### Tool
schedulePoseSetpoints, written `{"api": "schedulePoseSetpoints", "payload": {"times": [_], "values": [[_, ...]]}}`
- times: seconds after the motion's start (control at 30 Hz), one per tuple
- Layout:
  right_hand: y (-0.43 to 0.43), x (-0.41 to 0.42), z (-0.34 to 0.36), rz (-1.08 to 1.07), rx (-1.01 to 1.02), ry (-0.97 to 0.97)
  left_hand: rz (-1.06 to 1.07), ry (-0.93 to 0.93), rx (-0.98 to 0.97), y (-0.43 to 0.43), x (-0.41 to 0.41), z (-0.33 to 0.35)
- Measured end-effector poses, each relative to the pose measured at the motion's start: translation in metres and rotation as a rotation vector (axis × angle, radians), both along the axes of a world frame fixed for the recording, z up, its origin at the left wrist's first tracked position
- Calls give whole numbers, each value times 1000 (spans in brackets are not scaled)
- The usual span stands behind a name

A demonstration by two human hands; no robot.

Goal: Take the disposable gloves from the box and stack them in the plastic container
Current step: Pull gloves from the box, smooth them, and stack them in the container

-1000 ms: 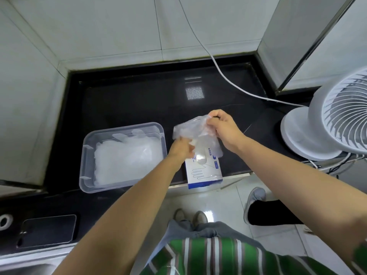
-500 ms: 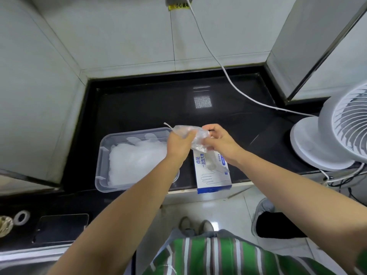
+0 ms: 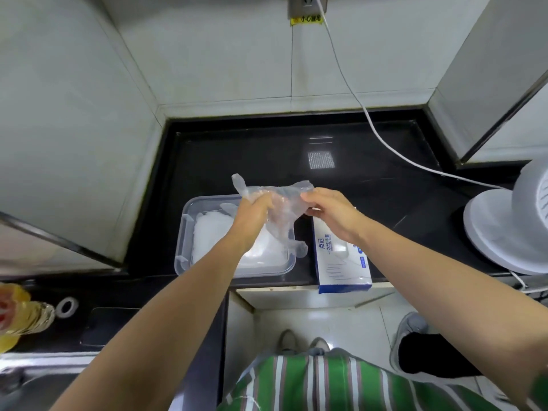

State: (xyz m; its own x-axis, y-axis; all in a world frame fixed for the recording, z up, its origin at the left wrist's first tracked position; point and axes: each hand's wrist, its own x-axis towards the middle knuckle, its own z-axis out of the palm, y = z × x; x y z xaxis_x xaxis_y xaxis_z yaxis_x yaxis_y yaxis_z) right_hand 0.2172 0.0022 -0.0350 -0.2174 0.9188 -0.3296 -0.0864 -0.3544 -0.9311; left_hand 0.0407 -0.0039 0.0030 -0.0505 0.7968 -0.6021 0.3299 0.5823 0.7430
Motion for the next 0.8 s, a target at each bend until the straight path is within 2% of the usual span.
{"api": "schedulePoseSetpoints", "payload": {"times": [0.03,0.1,0.17,0.27,0.4,0.47,0.57,0.63,0.7,0.8], "values": [[2,-4,0,-40,39,-1,33,1,2,3,-7,0],[4,-12,4,-59,92,11,86,-30,206,7,-26,-7],[5,-23,7,-87,78,54,107,64,255,0,-44,-11],[8,-44,8,-162,55,38,283,-83,332,-3,-58,-18],[7,-65,6,-184,108,-133,365,-312,158,-8,-75,-14],[5,-71,7,-193,129,-248,278,-252,156,-8,-84,-17],[1,-80,6,-163,126,-397,329,-107,203,-8,-93,-24],[-3,-88,1,-151,135,-468,392,-99,231,-7,-93,-28],[-8,-95,-4,-138,143,-526,395,-125,160,-6,-92,-26],[-11,-105,-12,-161,123,-544,263,-246,21,-9,-91,-34]]}}
